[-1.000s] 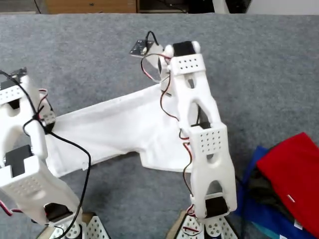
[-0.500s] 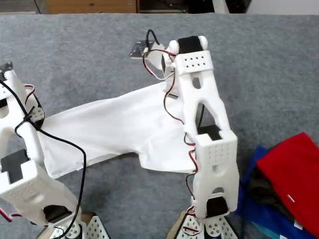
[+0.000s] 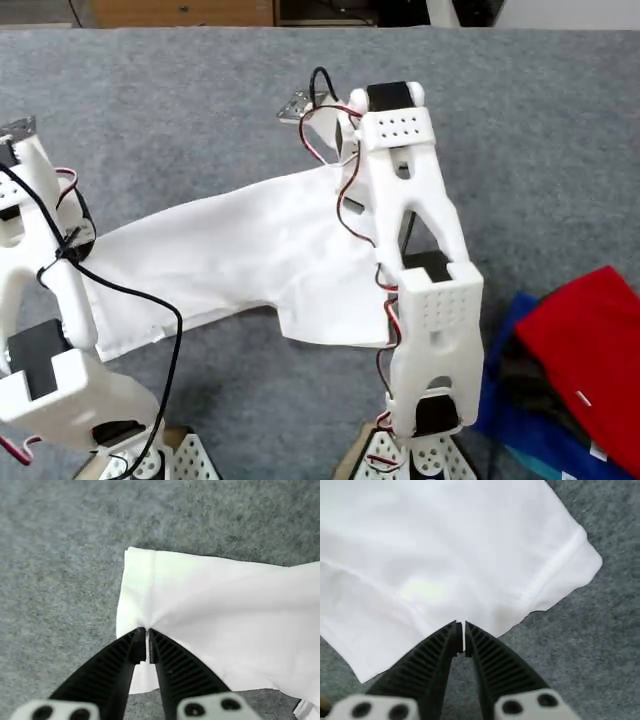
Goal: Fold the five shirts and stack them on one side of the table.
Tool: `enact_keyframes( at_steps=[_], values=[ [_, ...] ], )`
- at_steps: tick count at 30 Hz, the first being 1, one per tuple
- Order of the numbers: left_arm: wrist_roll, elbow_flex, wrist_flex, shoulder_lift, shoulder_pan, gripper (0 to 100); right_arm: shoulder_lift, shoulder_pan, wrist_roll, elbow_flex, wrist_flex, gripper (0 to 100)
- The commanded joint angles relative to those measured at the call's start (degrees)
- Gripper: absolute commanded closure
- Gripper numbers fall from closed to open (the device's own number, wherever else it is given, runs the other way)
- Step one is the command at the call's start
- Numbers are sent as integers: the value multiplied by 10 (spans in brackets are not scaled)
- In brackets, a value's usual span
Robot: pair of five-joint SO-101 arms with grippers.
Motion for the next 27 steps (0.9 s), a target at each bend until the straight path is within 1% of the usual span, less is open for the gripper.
enact_keyframes(
  at_steps=[1, 2, 8, 10, 12, 15, 17, 18, 21, 24, 27],
  values=[
    [1, 0, 4, -27, 4, 831, -29, 6, 0, -10, -4, 968],
    [8, -1, 4, -29, 3, 798, -29, 5, 0, -10, -3, 968],
    [18, -39, -10, -24, -31, 801, -29, 5, 0, -10, 0, 968],
    [23, -38, -27, -22, -33, 803, -29, 4, 0, -10, -1, 968],
    [37, -15, -70, -12, -32, 853, -27, -1, 0, -10, -4, 969],
    [49, 22, -144, 25, -30, 987, -22, -6, -4, 2, -43, 971],
    [52, 33, -170, 58, -29, 967, -17, -3, -5, 10, -75, 971],
    [52, 33, -175, 73, -29, 974, -15, -2, -5, 11, -85, 971],
    [53, 15, -178, 109, -30, 980, -2, -2, -5, 18, -120, 971],
    [81, -15, -178, 135, -34, 980, 27, 7, -5, 22, -169, 971],
    [88, -44, -179, 156, -33, 980, 69, 23, -4, 18, -194, 972]
  ],
)
